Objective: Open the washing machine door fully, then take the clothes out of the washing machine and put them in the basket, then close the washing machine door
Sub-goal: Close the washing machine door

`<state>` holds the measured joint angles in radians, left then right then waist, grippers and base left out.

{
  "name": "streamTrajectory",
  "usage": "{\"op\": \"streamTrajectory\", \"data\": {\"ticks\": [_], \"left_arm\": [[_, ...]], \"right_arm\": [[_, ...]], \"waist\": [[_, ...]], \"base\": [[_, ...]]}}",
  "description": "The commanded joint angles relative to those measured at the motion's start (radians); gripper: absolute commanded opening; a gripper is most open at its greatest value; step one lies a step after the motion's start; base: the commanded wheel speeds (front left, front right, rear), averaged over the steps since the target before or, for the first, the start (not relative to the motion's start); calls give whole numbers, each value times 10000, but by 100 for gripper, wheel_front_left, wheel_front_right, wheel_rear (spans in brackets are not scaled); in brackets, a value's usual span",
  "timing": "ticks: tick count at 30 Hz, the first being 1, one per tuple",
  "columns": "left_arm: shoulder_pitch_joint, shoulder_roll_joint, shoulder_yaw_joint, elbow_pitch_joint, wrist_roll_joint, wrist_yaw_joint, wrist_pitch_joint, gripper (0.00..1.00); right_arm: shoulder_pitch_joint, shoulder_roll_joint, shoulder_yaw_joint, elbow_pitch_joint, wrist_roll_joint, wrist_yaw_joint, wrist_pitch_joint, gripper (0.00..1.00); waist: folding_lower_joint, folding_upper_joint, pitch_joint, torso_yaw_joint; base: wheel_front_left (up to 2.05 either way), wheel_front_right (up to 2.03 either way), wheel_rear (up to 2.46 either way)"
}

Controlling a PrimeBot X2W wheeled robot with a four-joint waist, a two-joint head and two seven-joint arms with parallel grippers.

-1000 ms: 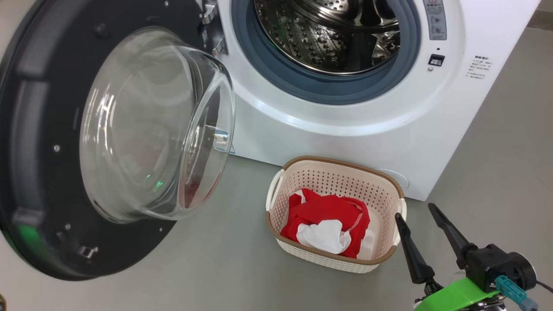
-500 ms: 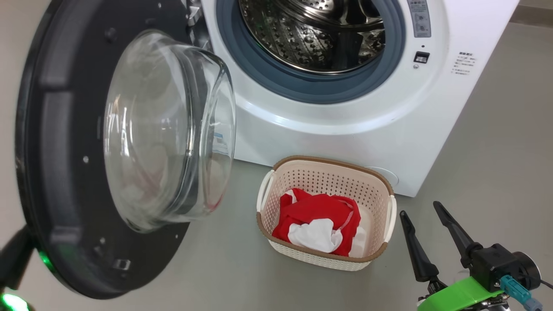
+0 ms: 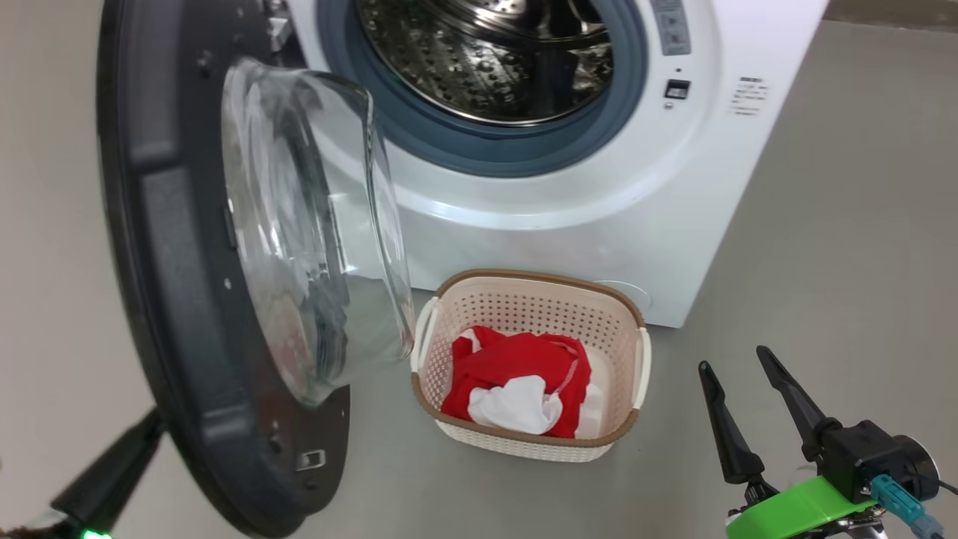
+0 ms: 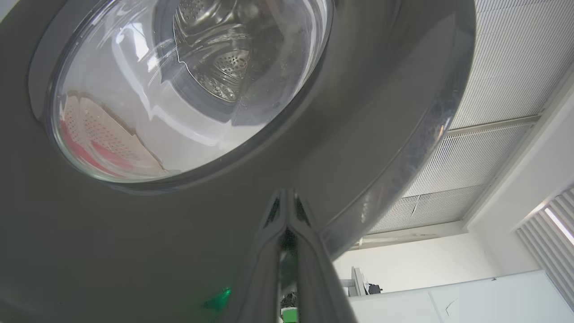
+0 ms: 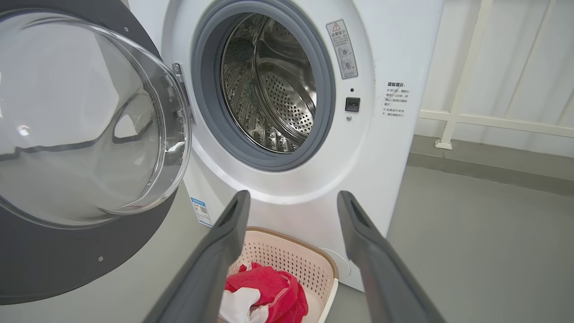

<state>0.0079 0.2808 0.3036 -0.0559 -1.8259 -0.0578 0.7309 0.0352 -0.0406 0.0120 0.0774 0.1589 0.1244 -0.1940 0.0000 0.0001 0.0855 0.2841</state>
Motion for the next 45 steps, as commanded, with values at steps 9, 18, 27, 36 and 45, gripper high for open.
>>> {"op": "streamTrajectory", "data": {"ticks": [9, 18, 27, 36, 45], "left_arm": [[209, -25, -278, -1189, 6, 193, 552, 0], [35, -139, -811, -1690, 130, 309, 796, 0], [-237, -173, -991, -1564, 172, 282, 889, 0], [-242, -211, -902, -1539, 133, 217, 896, 0], [28, -518, -448, -1794, 56, -71, 522, 0]], "right_arm": [[-462, -97, 206, 11, 154, 63, -274, 100], [-586, -97, 290, 136, 247, 63, -383, 100], [-680, -97, 324, 278, 321, 63, -463, 100], [-631, -97, 262, 403, 345, 63, -520, 100], [-669, -97, 281, 416, 412, 63, -558, 100]], "waist": [[0, -1, -57, -877], [0, -1, -18, -1818], [0, -1, 29, -2625], [0, -1, -24, -2993], [0, -1, 64, -2837]], "base": [[0, 0, 0], [0, 0, 0], [0, 0, 0], [0, 0, 0], [0, 0, 0]]}}
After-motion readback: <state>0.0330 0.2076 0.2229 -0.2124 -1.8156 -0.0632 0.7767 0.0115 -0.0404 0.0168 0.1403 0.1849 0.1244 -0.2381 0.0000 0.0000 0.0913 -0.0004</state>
